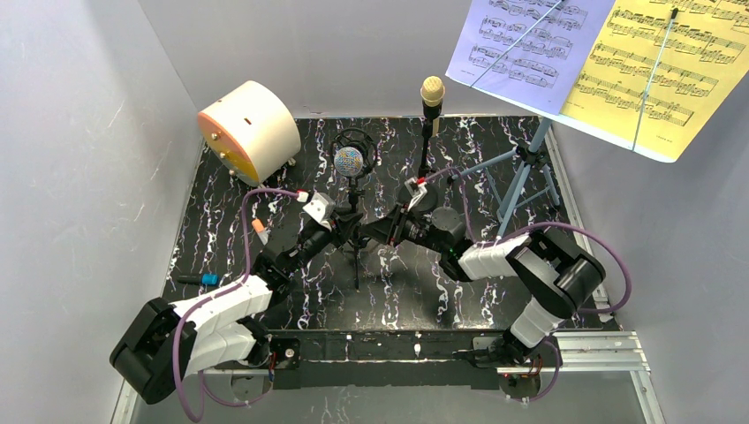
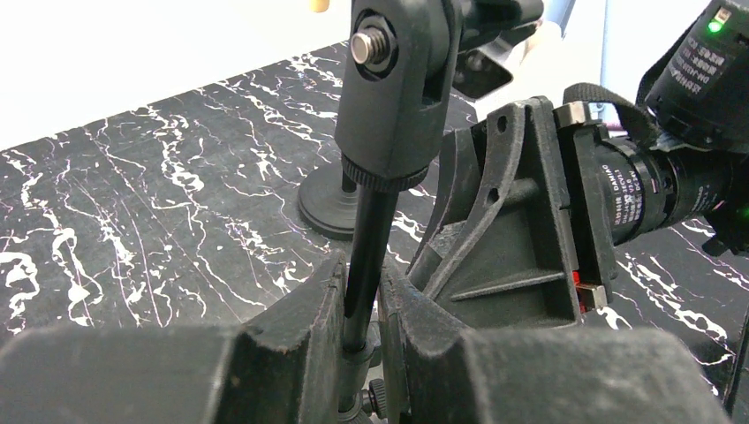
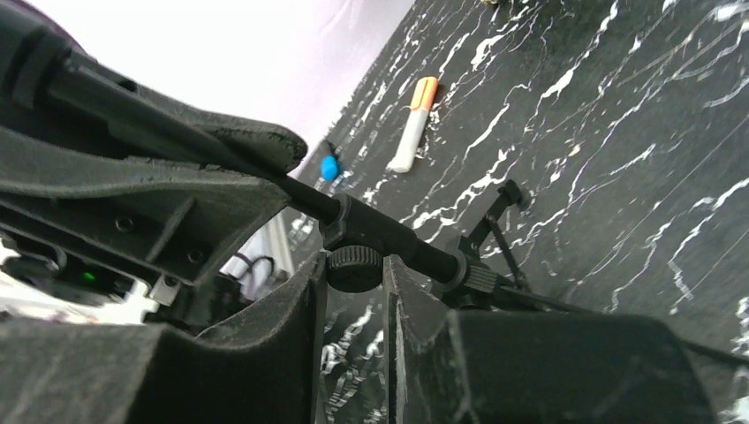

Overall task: Pack up the instrument practice props
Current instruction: Unscrew the knob on the microphone stand.

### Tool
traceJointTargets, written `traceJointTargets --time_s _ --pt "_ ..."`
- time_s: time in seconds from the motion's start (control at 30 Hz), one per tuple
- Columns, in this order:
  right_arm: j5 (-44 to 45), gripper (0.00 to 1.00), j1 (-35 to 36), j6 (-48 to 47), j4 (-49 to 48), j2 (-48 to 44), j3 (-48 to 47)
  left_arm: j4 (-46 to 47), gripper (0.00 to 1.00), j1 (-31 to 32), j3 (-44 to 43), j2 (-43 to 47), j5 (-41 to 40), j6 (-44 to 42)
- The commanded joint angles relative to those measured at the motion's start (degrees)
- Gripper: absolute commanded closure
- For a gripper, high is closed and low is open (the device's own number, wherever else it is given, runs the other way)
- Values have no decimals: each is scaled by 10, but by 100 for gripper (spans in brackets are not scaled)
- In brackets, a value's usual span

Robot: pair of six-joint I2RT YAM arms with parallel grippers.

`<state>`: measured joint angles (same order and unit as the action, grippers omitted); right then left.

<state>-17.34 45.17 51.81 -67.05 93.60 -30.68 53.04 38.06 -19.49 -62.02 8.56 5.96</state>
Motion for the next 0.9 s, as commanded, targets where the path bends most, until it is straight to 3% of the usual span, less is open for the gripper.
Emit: traceJointTargets --time_s 0.0,0.17,0.47,0.67,0.77,0.87 --pt "-67 99 8 -192 48 -31 -52 -97 100 7 14 -12 26 8" --pt "-65 99 9 -327 109 -52 -57 -98 100 7 13 -13 28 9" --pt "6 99 62 -748 222 -107 -50 -98 100 8 14 -13 26 9" --pt "93 99 97 -956 252 -124 -58 -97 100 7 13 -14 25 10" --pt "114 99 108 -978 286 -121 -77 -97 100 8 13 -17 24 10" --pt "104 99 101 -884 303 -127 -93 -98 100 7 14 -16 22 8"
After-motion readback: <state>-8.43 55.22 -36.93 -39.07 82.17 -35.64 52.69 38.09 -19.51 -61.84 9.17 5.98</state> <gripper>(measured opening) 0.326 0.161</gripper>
